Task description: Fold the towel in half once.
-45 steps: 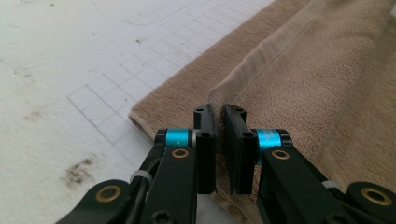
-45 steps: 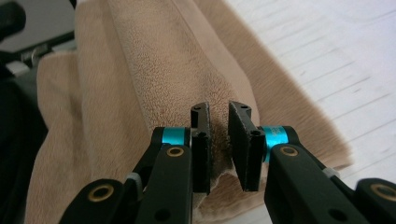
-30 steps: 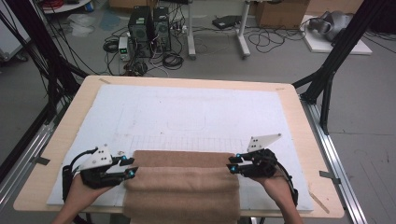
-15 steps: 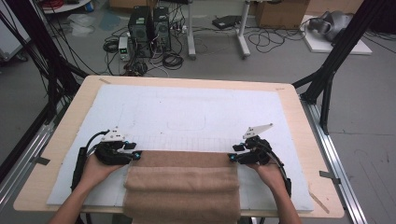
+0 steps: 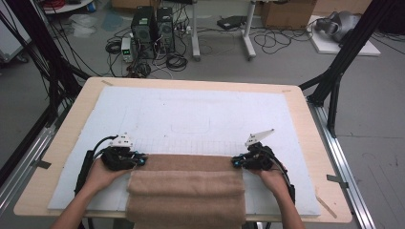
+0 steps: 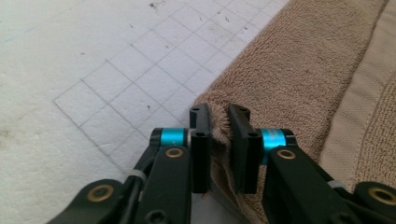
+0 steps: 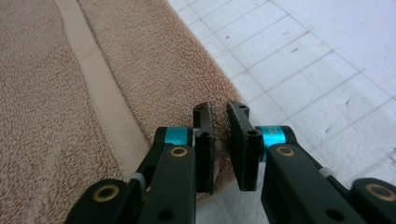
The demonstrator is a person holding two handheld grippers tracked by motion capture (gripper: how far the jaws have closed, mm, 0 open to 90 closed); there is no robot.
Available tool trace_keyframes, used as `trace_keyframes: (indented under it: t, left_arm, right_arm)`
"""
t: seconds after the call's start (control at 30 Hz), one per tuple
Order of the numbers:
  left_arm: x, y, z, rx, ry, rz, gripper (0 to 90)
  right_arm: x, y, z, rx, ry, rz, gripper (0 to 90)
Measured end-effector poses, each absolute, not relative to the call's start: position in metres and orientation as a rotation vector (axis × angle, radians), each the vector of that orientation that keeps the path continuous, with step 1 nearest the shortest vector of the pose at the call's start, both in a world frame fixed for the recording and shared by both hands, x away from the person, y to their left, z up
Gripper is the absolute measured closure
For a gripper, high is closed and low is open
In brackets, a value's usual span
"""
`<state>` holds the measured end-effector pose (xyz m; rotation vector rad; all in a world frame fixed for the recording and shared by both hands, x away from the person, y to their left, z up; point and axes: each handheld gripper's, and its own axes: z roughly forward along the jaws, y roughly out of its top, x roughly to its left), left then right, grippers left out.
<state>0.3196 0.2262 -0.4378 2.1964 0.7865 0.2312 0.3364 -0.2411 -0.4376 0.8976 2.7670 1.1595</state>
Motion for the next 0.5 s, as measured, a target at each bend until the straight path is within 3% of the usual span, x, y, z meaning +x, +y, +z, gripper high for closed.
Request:
trace_keyframes:
  t: [0.23,0.5]
  left_arm:
    - [0.325,0.227,-0.422,2.138,0.810,0.297,83.2]
    - [0.359,0.230,-0.394,2.045,0.862,0.344,83.4]
  right_arm:
    - [0.344,-0.244,-0.424,0.894,2.751,1.177,85.1]
    - [0.369,-0.250,-0.386,0.902,2.647,1.243,85.3]
